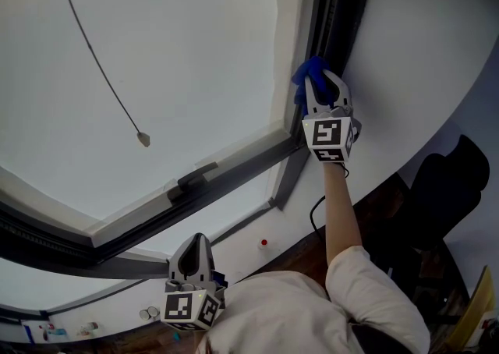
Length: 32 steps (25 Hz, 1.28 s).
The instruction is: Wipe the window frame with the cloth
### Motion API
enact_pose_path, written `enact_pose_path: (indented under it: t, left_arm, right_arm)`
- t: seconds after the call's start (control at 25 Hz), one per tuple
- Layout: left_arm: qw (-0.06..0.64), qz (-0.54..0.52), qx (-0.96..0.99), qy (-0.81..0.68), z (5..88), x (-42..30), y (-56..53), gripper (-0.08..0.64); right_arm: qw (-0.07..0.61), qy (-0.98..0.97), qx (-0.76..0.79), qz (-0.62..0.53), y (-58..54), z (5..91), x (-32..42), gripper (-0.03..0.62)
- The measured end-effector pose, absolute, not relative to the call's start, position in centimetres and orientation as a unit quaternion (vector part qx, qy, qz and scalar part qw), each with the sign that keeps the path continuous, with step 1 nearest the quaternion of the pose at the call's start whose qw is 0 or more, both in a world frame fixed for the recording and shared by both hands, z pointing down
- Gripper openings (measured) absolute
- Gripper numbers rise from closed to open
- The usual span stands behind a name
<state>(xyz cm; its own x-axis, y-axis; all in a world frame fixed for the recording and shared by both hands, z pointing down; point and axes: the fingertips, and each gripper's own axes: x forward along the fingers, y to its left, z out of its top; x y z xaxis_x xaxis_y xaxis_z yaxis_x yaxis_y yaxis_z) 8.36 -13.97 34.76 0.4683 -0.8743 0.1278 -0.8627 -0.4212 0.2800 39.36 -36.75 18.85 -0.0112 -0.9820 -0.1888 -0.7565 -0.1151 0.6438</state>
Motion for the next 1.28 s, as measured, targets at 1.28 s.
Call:
enact_pose_path:
  t: [1.28]
  left_arm:
    - [0.153,-0.023,0.829,-0.537,34.6,8.4,-11.3,0.009]
  right_arm:
    - [0.227,-0.652,0.664,-0.287,-36.6,24.2,39.6,0.087]
